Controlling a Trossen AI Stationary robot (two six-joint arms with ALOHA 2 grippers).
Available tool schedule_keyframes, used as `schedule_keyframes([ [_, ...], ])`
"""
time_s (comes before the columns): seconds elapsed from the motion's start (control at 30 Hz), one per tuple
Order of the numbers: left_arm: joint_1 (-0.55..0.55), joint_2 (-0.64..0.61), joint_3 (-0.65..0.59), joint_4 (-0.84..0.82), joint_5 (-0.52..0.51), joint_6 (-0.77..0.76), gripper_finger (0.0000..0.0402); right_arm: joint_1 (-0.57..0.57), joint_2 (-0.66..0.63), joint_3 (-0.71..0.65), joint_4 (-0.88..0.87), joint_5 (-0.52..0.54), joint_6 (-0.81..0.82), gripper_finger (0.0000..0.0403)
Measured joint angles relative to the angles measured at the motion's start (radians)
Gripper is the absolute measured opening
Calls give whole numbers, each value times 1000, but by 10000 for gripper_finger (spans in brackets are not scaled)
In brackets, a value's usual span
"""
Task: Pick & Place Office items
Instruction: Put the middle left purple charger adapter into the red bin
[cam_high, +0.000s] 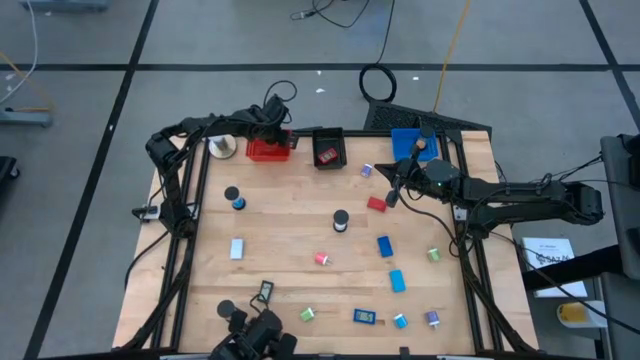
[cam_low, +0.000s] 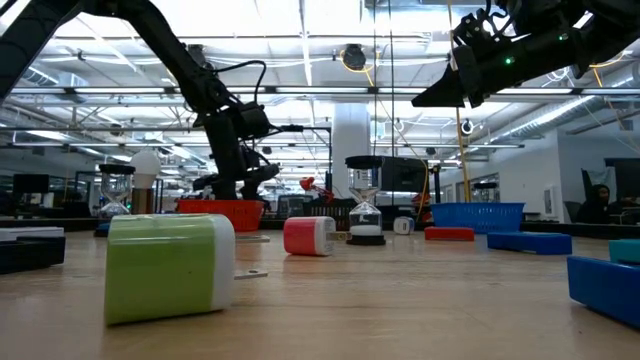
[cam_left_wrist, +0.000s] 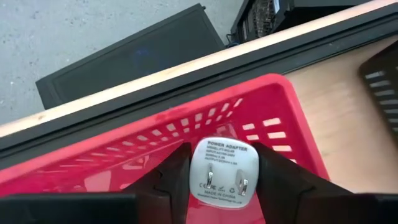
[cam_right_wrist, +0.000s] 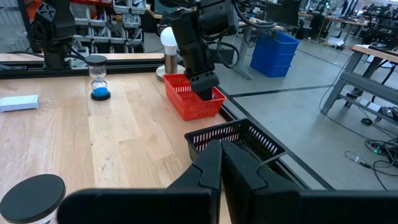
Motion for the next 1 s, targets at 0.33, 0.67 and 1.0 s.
schedule_keyframes([
  [0.33,-1,0,0,-11,1,8,207,0,0,0,0,0,0,0],
  [0.67,-1,-65,0,-18,-24,68,172,0,0,0,0,0,0,0],
  [1.0,-7,-178,0,-228,-24,182,150,0,0,0,-1,0,0,0],
])
